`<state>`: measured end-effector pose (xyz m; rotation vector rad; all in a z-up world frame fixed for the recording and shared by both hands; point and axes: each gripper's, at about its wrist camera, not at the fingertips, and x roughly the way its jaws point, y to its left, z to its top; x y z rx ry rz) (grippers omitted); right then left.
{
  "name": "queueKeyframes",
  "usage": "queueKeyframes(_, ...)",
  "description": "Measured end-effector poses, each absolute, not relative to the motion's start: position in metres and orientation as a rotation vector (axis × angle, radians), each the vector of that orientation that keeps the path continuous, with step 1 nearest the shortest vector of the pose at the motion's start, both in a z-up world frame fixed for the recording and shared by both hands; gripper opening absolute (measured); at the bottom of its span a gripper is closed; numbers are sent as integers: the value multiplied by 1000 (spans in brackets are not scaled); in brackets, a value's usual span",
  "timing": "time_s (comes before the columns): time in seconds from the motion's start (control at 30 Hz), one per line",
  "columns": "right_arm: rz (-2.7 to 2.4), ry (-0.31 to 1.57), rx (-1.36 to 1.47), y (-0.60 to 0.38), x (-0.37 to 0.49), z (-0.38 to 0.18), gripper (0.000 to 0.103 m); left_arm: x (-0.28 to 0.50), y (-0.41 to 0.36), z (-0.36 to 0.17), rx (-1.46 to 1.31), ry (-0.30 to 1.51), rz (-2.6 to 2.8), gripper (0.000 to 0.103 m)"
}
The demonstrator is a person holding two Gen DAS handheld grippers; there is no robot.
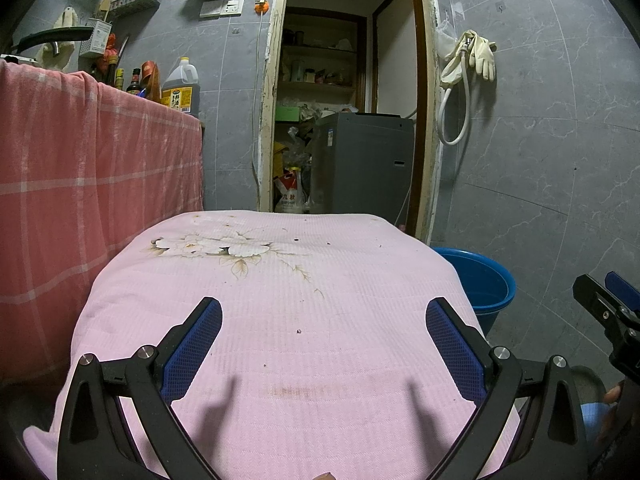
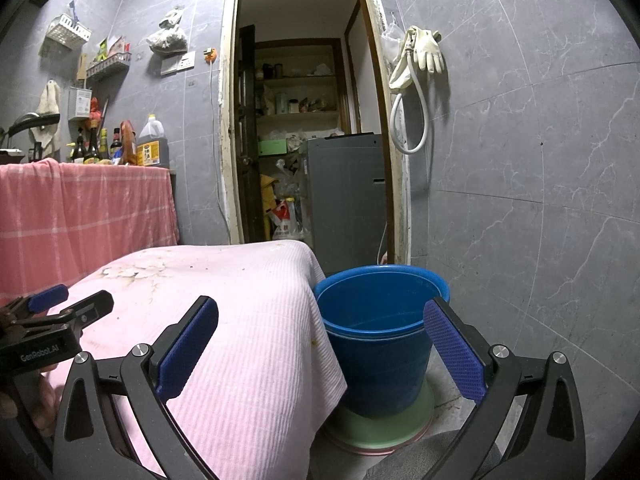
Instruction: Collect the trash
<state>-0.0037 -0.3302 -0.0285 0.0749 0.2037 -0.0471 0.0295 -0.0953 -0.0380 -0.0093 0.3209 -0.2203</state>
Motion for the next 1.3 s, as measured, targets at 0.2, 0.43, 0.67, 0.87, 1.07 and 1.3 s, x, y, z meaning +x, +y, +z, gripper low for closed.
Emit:
queueKeyframes(0.2,-47,204,75,-330,-3,-29,103,29,-96,-38,-9,321,-219,100)
queueKeyframes(0.43,-47,205,75,-329,-4,-29,103,30,-95,-38,-8,324,-222,100)
queueKeyframes(0.67,-48,204,76,-328,-4,-28,103,29,-96,-37,-9,322,-219,100)
queueKeyframes(0.87,-47,207,74,-328,-5,-28,103,30,-93,-42,-12,320,-210,100)
queueKeyframes(1.07,-48,207,74,-327,-5,-28,103,31,-92,-43,-12,320,-216,100)
queueKeyframes(1.3,-47,208,75,-326,-5,-28,103,30,-92,-43,-11,321,-215,100)
